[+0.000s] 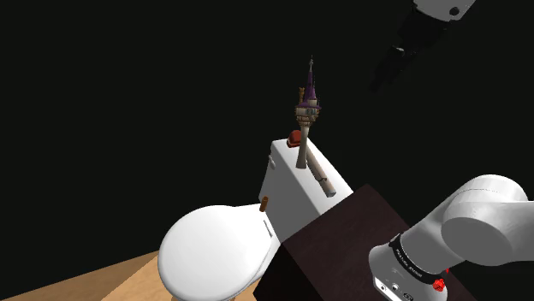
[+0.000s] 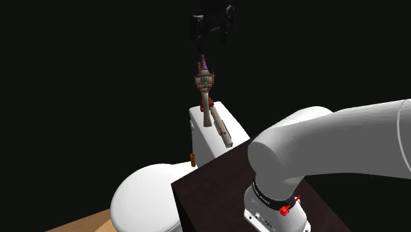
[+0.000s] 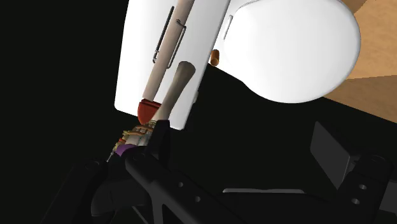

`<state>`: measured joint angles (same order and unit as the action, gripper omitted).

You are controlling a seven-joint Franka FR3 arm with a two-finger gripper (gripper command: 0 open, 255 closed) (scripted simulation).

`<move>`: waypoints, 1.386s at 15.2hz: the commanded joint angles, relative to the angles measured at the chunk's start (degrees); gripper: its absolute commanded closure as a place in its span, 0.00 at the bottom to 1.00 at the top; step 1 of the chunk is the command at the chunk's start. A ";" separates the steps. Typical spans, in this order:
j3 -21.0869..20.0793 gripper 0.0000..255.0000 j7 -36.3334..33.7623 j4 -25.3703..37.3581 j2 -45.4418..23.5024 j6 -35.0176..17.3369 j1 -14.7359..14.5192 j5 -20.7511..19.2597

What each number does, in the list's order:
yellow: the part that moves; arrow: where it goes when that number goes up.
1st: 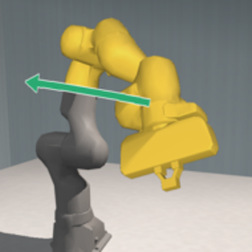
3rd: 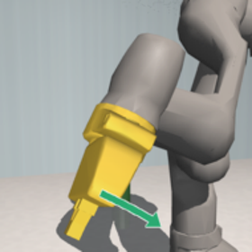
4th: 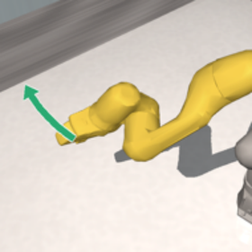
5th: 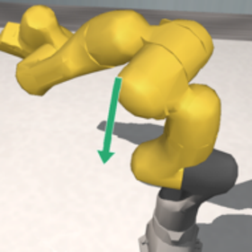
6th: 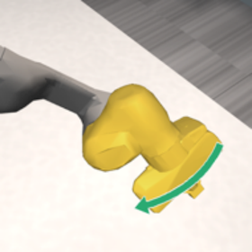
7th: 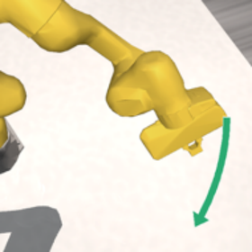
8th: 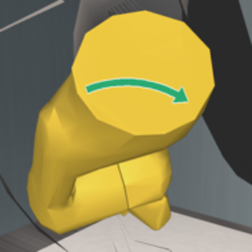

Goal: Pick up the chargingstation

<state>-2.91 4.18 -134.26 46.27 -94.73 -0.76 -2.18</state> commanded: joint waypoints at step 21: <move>8.27 0.00 0.99 -17.97 -23.78 -38.48 5.43 -1.32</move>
<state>4.94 5.04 -152.03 24.21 -131.39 4.45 -3.56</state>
